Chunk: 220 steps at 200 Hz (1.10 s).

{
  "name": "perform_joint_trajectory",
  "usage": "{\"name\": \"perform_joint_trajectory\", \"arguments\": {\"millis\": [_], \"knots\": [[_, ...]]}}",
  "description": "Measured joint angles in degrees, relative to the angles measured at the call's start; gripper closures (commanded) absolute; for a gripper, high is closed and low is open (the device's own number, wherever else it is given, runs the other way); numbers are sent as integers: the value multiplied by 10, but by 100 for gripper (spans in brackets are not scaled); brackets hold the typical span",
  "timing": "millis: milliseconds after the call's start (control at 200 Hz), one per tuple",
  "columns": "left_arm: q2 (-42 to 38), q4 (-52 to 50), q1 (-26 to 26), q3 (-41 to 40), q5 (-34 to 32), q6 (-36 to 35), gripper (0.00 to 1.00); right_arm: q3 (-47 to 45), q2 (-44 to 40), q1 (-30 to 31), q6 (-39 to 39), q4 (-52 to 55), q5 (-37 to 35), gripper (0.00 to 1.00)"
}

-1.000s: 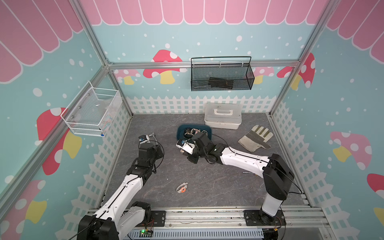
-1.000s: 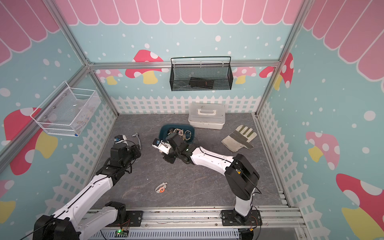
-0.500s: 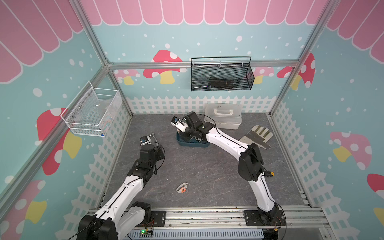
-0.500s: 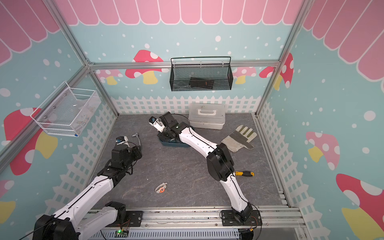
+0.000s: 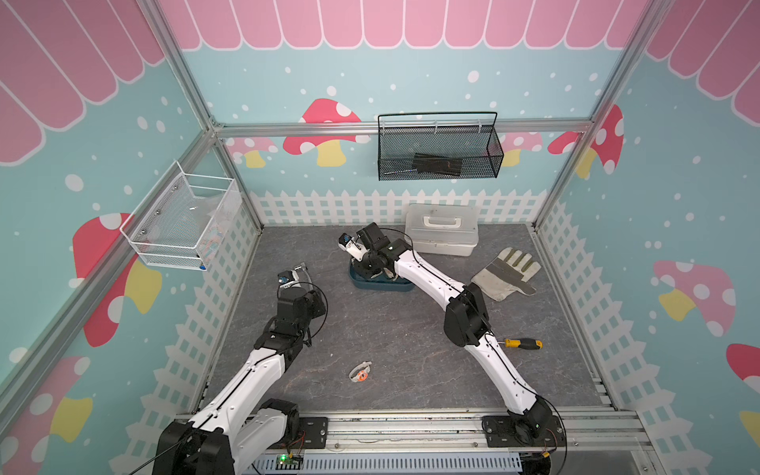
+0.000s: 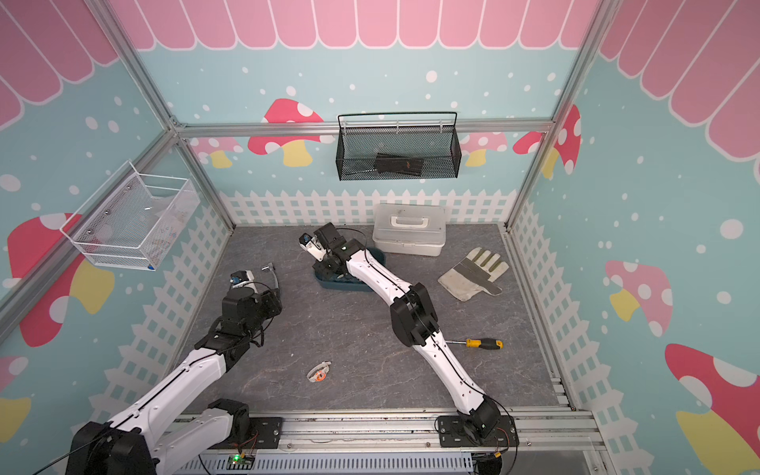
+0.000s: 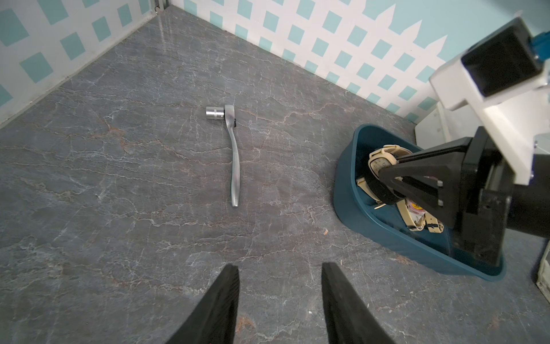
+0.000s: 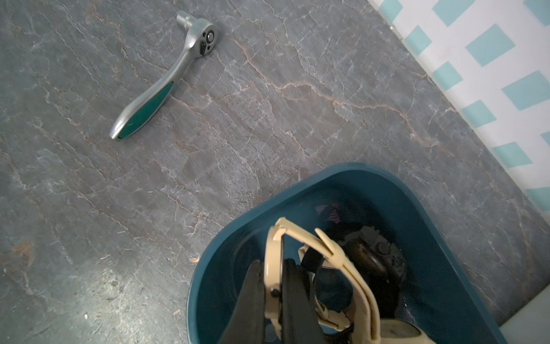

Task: Put the watch into the storage box
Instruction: Place the watch in the storage box.

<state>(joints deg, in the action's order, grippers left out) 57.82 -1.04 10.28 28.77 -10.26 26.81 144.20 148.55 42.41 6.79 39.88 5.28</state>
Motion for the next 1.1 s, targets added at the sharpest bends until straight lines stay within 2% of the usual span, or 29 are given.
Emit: {"name": "perform_joint_trajectory", "arguments": {"millis": [445, 595, 885, 1101], "knots": [[17, 9, 0, 0, 3, 0, 52, 0, 5, 0, -2, 10, 21, 84], [17, 9, 0, 0, 4, 0, 52, -8, 5, 0, -2, 9, 23, 83], [15, 8, 0, 0, 5, 0, 52, -58, -4, 0, -2, 3, 23, 83], [8, 7, 0, 0, 5, 0, 52, -120, -62, 0, -2, -11, 23, 81]]}}
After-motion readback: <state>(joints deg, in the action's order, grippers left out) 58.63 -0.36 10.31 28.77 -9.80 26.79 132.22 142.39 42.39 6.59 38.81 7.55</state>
